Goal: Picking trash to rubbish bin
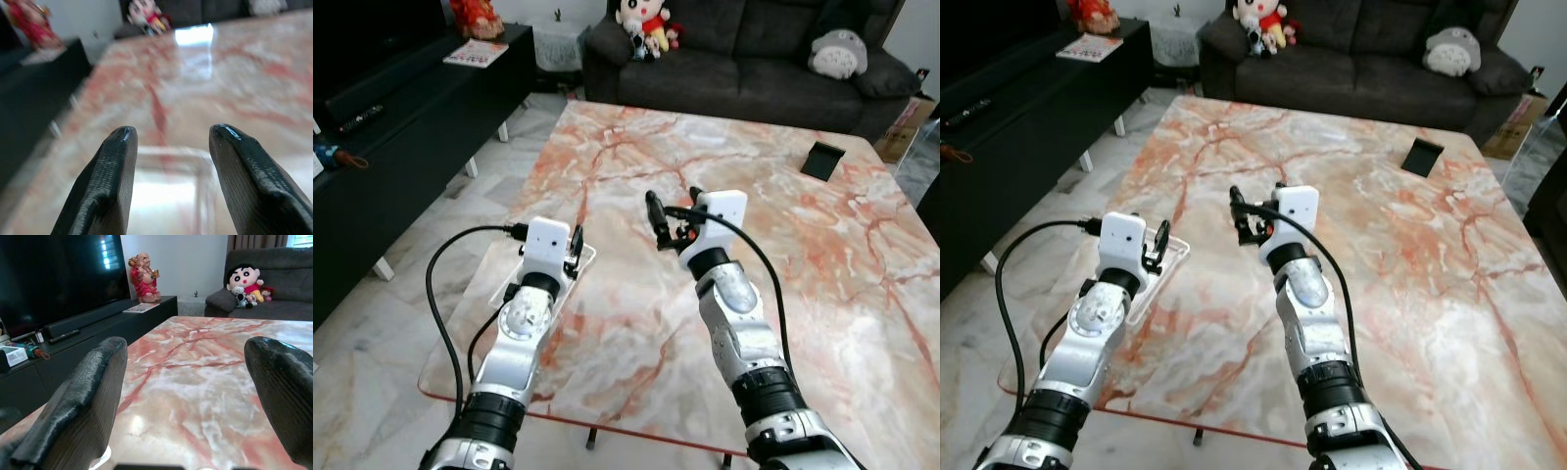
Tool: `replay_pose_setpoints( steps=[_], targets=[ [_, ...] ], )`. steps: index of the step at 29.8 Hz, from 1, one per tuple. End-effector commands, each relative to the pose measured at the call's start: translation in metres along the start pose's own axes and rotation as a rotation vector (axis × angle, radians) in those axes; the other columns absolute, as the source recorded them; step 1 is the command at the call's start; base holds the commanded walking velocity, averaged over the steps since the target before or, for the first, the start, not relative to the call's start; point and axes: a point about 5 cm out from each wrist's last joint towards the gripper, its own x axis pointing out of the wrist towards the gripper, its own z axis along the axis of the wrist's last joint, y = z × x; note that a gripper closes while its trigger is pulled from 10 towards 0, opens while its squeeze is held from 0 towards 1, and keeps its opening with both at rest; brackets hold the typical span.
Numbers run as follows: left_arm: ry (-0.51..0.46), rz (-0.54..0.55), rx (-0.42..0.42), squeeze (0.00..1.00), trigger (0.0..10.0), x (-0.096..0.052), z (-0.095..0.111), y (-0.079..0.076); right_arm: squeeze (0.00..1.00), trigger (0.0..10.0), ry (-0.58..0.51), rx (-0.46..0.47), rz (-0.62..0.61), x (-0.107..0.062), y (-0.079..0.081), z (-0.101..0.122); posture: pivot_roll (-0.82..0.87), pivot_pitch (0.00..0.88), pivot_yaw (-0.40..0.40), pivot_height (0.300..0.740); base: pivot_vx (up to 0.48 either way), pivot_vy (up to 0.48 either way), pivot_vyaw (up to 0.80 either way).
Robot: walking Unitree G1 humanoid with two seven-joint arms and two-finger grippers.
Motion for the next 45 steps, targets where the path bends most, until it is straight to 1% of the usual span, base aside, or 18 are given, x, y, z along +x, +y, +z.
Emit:
replay_pose_setpoints(
  steps=[1, 3, 8, 9, 10, 12, 15, 16, 18, 21, 27, 29, 30, 31, 32, 33, 34, 45],
  targets=[
    [0.054, -0.043, 0.013, 0.0, 10.0, 0.002, -0.007, -0.007, 0.0, 10.0, -0.003, 0.0, -0.004, 0.001, -0.002, 0.003, 0.04, 0.061, -0.081, 0.74, 0.0, 0.0, 0.0],
    [0.063, -0.036, 0.007, 0.0, 10.0, 0.004, -0.006, -0.005, 0.0, 10.0, -0.004, 0.001, -0.002, 0.001, -0.002, 0.003, 0.04, 0.061, -0.081, 0.74, 0.0, 0.0, 0.0],
    [0.116, -0.038, 0.038, 0.0, 10.0, 0.01, -0.008, -0.002, 0.0, 10.0, -0.001, 0.001, 0.004, 0.001, -0.001, 0.002, 0.03, 0.065, -0.081, 0.74, 0.0, 0.0, 0.0],
    [0.153, -0.013, 0.043, 0.0, 10.0, 0.014, -0.008, 0.004, 0.0, 10.0, 0.001, 0.002, 0.009, 0.001, -0.001, 0.002, 0.04, 0.064, -0.082, 0.74, 0.0, 0.0, 0.0],
    [0.153, -0.013, 0.043, 0.0, 10.0, 0.014, -0.008, 0.004, 0.0, 10.0, 0.001, 0.002, 0.009, 0.001, -0.001, 0.002, 0.04, 0.064, -0.082, 0.74, 0.0, 0.0, 0.0],
    [0.168, 0.004, 0.049, 0.0, 10.0, 0.02, -0.003, 0.008, 0.0, 10.0, 0.002, 0.001, 0.014, 0.001, 0.0, 0.002, 0.03, 0.061, -0.081, 0.74, 0.0, 0.0, 0.0],
    [0.188, -0.006, 0.046, 0.0, 10.0, 0.021, -0.005, 0.007, 0.0, 10.0, 0.001, 0.002, 0.016, 0.001, 0.0, 0.002, 0.03, 0.061, -0.081, 0.74, 0.0, 0.0, 0.0],
    [0.23, -0.018, 0.042, 0.0, 10.0, 0.022, -0.01, 0.005, 0.0, 10.0, 0.001, 0.001, 0.019, 0.001, 0.001, 0.002, 0.03, 0.062, -0.08, 0.74, 0.0, 0.0, 0.0],
    [0.256, -0.028, 0.035, 0.0, 10.0, 0.022, -0.014, 0.003, 0.0, 10.0, 0.001, 0.0, 0.021, 0.001, 0.001, 0.002, 0.03, 0.063, -0.081, 0.74, 0.0, 0.0, 0.0],
    [0.272, -0.038, 0.02, 0.0, 10.0, 0.021, -0.015, 0.001, 0.0, 10.0, 0.002, -0.001, 0.022, 0.0, 0.001, 0.002, 0.03, 0.063, -0.081, 0.74, 0.0, 0.0, 0.0],
    [0.305, -0.025, 0.044, 0.0, 10.0, 0.02, -0.019, -0.001, 0.0, 10.0, 0.006, -0.001, 0.027, 0.0, 0.001, 0.001, 0.03, 0.064, -0.081, 0.74, 0.0, 0.0, 0.0],
    [0.319, -0.027, 0.037, 0.0, 10.0, 0.019, -0.021, -0.003, 0.0, 10.0, 0.008, 0.0, 0.029, 0.0, 0.002, 0.0, 0.03, 0.064, -0.081, 0.74, 0.0, 0.0, 0.0],
    [0.34, -0.035, 0.026, 0.0, 9.6, 0.018, -0.025, -0.005, 0.0, 10.0, 0.008, 0.001, 0.031, 0.0, 0.002, 0.0, 0.03, 0.064, -0.081, 0.74, 0.0, 0.0, 0.0],
    [0.34, -0.035, 0.026, 0.0, 9.6, 0.018, -0.025, -0.005, 0.0, 10.0, 0.008, 0.001, 0.031, 0.0, 0.002, 0.0, 0.03, 0.064, -0.081, 0.74, 0.0, 0.0, 0.0],
    [0.369, -0.053, 0.011, 0.0, 3.2, 0.017, -0.029, -0.007, 0.0, 10.0, 0.008, 0.0, 0.035, 0.0, 0.002, 0.0, 0.03, 0.064, -0.081, 0.74, 0.0, 0.0, 0.0],
    [0.384, -0.062, 0.005, 0.0, 3.2, 0.016, -0.032, -0.009, 0.0, 10.0, 0.008, 0.0, 0.038, 0.0, 0.003, 0.001, 0.03, 0.064, -0.081, 0.74, 0.0, 0.0, 0.0],
    [0.39, -0.066, 0.005, 0.0, 0.0, 0.015, -0.032, -0.009, 0.0, 10.0, 0.008, 0.0, 0.04, 0.0, 0.003, 0.001, 0.03, 0.064, -0.081, 0.74, 0.0, 0.0, 0.0],
    [0.429, -0.082, -0.002, 0.0, 0.0, 0.013, -0.036, -0.012, 0.0, 10.0, 0.013, -0.002, 0.051, 0.0, 0.004, 0.0, 0.03, 0.062, -0.084, 0.74, 0.0, 0.0, 0.0]
  ],
)
